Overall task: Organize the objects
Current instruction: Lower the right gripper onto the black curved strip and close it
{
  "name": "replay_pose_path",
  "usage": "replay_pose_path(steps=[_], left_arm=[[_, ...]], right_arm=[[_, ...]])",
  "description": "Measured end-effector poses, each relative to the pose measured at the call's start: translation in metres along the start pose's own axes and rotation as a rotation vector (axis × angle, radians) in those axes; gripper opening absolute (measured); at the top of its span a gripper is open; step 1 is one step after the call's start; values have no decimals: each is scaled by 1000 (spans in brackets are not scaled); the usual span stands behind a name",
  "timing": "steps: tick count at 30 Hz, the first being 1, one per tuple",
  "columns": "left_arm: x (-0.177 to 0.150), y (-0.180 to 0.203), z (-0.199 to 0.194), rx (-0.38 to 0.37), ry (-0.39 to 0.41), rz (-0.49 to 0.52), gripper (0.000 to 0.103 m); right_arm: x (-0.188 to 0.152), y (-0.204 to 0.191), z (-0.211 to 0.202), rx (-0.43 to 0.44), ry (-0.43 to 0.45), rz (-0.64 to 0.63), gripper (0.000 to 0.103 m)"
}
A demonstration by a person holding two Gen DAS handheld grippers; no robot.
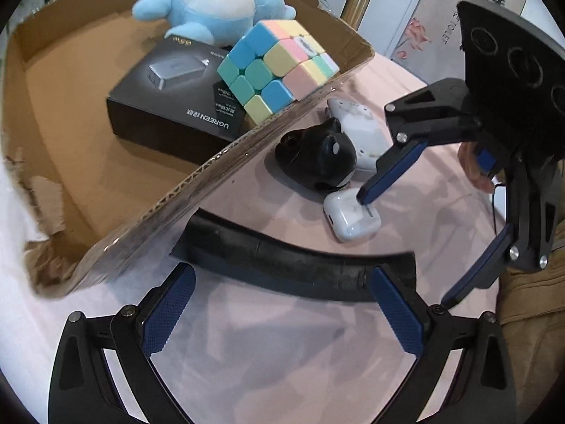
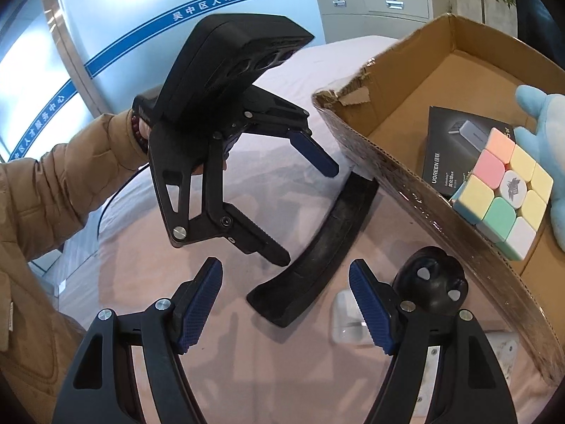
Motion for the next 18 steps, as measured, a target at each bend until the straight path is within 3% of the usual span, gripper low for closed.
replay_pose_path(steps=[4, 11, 18], left_arm=[[0, -10, 12, -20, -26, -38, 100], [9, 5, 15, -116, 22, -47, 101], [6, 9, 12, -101, 66, -58, 101]], right_arm=[[0, 3, 4, -8, -11, -4, 74], [1, 7, 11, -16, -20, -5, 74], [-10, -6, 21, 14, -67, 4, 70]])
Point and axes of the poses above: each gripper's, at about its wrist camera, not at the fingertips, and z roughly the way its jaws point, y to its right, x to its top, the point moved 8 cm from there along z, roughly the way its jaws point
